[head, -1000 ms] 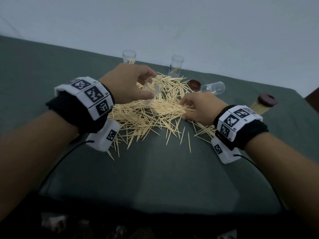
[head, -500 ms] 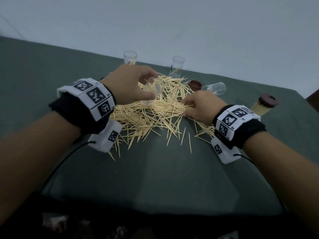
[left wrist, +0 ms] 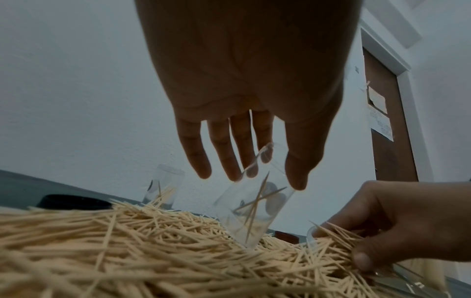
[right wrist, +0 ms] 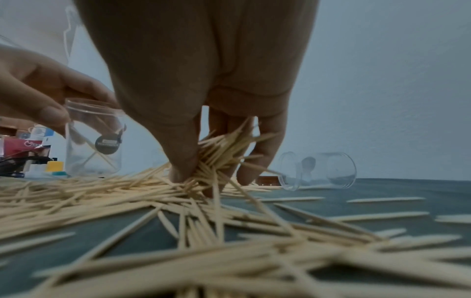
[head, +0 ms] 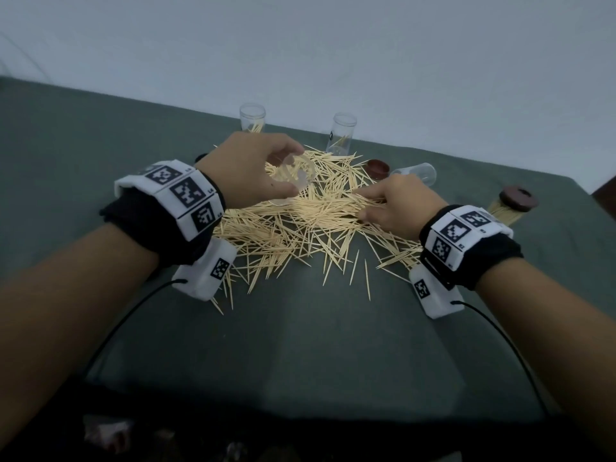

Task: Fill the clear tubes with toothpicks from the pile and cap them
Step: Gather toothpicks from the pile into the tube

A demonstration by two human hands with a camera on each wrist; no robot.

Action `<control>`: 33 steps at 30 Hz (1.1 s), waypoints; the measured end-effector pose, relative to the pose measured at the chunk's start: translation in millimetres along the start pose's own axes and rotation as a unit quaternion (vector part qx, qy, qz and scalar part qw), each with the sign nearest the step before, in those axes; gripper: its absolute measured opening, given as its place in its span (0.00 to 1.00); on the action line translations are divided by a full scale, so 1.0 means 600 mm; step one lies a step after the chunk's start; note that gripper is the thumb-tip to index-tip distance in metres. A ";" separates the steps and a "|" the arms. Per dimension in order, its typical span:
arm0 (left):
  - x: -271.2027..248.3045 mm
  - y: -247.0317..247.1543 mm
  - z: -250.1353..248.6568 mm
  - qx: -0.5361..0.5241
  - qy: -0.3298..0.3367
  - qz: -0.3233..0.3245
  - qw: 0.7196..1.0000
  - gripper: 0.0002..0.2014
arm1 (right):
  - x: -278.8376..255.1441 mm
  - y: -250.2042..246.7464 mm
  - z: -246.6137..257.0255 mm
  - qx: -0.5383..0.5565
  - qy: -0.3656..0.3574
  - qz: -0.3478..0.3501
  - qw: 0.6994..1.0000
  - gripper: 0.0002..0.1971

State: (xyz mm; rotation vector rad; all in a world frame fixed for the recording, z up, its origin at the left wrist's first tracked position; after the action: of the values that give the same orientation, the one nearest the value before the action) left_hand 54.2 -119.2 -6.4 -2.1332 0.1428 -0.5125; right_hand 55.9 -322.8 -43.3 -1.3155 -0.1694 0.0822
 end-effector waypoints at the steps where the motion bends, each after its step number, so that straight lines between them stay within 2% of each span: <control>1: 0.000 0.000 0.000 0.000 0.001 0.000 1.000 0.28 | 0.001 -0.003 -0.002 0.002 0.004 -0.006 1.000 0.22; 8: -0.002 0.000 0.000 0.010 0.002 0.002 1.000 0.29 | 0.001 -0.028 -0.017 0.026 0.041 -0.039 0.998 0.20; 13: -0.002 0.000 0.006 0.003 -0.015 -0.002 1.000 0.31 | 0.007 -0.044 -0.016 0.038 0.030 -0.061 0.997 0.19; 19: -0.003 0.002 0.008 0.014 -0.013 0.000 1.000 0.28 | 0.016 -0.058 -0.021 0.061 0.035 -0.088 0.994 0.17; 25: -0.006 0.006 0.010 0.023 -0.018 0.009 1.000 0.28 | 0.017 -0.061 -0.007 0.110 0.025 -0.094 0.989 0.21; 29: -0.007 0.011 0.010 0.023 -0.022 0.014 0.999 0.28 | 0.018 -0.058 0.008 0.136 0.015 -0.085 0.987 0.28; 33: -0.008 0.014 0.007 0.025 -0.020 0.020 0.999 0.29 | 0.017 -0.060 0.023 0.129 0.007 -0.078 0.989 0.25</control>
State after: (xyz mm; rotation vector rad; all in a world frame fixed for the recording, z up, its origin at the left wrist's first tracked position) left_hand 52.6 -119.4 -16.6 -2.0862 0.1481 -0.4451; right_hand 62.4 -317.3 -4.4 -1.0411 -0.2408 -0.0366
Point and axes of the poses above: each hand's wrist, its own x-axis towards the middle knuckle, its own y-axis out of the palm, z = x × y, the point moved 9 cm from there along x, towards the middle knuckle, and after that the axes turned 9 degrees about -z, right-handed, at the moved point
